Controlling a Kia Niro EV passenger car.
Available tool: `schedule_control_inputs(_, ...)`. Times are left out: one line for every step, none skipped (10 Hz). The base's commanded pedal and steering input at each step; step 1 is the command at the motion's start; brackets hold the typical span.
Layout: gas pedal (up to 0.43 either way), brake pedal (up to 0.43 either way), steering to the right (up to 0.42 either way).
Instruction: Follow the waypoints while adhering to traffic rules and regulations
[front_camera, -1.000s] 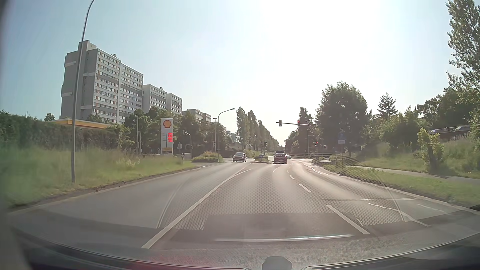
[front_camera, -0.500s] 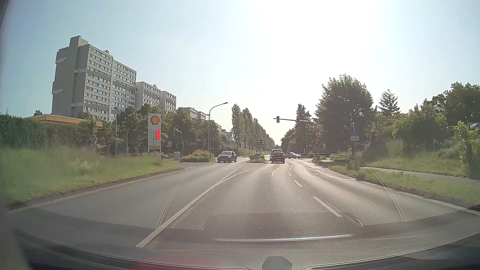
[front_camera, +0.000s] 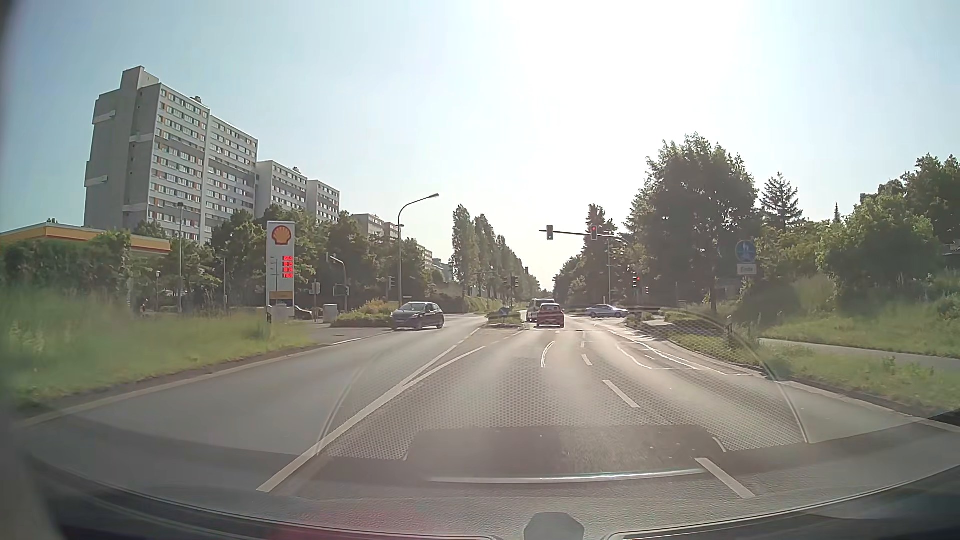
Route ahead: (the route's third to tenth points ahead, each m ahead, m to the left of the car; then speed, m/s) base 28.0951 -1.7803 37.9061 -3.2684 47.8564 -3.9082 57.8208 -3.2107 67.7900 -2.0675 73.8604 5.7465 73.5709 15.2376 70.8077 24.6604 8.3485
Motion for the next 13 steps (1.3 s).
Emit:
schedule_control_inputs(0.079,0.030,0.019)
schedule_control_inputs(0.079,0.030,0.019)
schedule_control_inputs(0.087,0.030,0.019)
schedule_control_inputs(0.087,0.030,0.019)
schedule_control_inputs(0.087,0.024,0.019)
schedule_control_inputs(0.087,0.030,0.019)
schedule_control_inputs(0.087,0.030,0.019)
schedule_control_inputs(0.087,0.030,0.019)
schedule_control_inputs(0.087,0.030,0.020)
schedule_control_inputs(0.087,0.030,0.021)
schedule_control_inputs(0.087,0.030,0.023)
schedule_control_inputs(0.087,0.030,0.023)
schedule_control_inputs(0.087,0.030,0.023)
